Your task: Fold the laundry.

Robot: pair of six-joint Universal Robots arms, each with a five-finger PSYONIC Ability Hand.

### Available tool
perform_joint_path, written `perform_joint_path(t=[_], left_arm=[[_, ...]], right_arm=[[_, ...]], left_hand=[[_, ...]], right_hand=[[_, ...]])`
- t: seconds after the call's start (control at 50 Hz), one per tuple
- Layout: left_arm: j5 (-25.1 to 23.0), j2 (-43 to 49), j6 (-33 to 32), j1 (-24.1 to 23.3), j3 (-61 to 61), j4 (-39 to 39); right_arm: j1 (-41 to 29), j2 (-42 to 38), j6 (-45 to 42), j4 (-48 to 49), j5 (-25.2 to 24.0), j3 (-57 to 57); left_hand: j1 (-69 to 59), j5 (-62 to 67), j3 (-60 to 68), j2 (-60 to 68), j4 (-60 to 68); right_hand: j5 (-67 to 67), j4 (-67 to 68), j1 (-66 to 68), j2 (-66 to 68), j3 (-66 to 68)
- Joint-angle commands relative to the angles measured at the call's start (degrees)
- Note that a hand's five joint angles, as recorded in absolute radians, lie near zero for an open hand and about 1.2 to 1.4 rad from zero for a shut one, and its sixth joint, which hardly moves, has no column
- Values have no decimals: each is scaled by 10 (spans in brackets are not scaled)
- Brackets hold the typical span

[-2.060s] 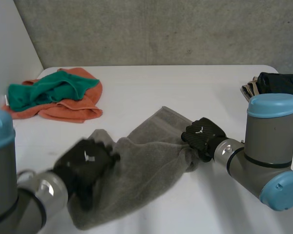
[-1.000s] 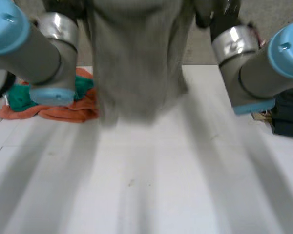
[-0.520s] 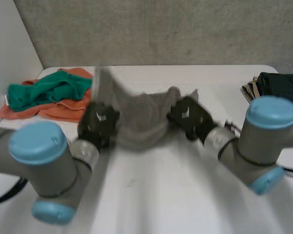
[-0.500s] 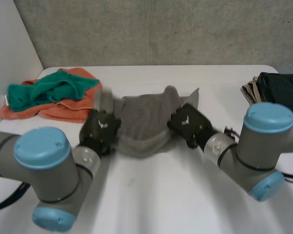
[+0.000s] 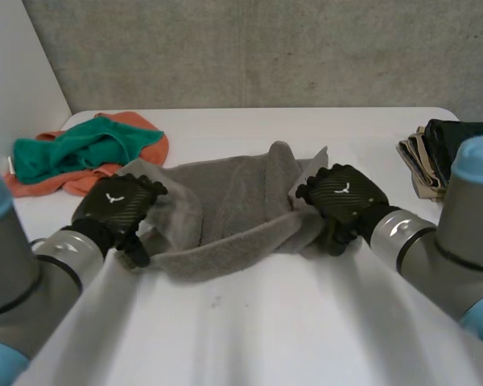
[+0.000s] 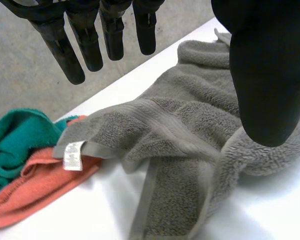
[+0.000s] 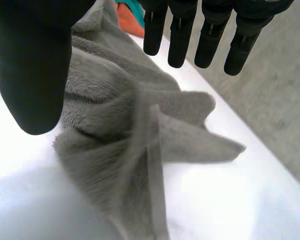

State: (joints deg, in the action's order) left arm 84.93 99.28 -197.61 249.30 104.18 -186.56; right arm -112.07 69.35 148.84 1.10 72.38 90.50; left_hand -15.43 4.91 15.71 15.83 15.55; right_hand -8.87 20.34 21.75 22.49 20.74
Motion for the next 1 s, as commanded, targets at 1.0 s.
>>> perform_joint_path(t=[1.0], left_arm=[[2,-112,-14,61,-97,-30]], right_arm=[[50,139,25,1,74,-68]], left_hand=[[-646,651,643,642,645]], right_hand=[[-611,597,583,575,593]])
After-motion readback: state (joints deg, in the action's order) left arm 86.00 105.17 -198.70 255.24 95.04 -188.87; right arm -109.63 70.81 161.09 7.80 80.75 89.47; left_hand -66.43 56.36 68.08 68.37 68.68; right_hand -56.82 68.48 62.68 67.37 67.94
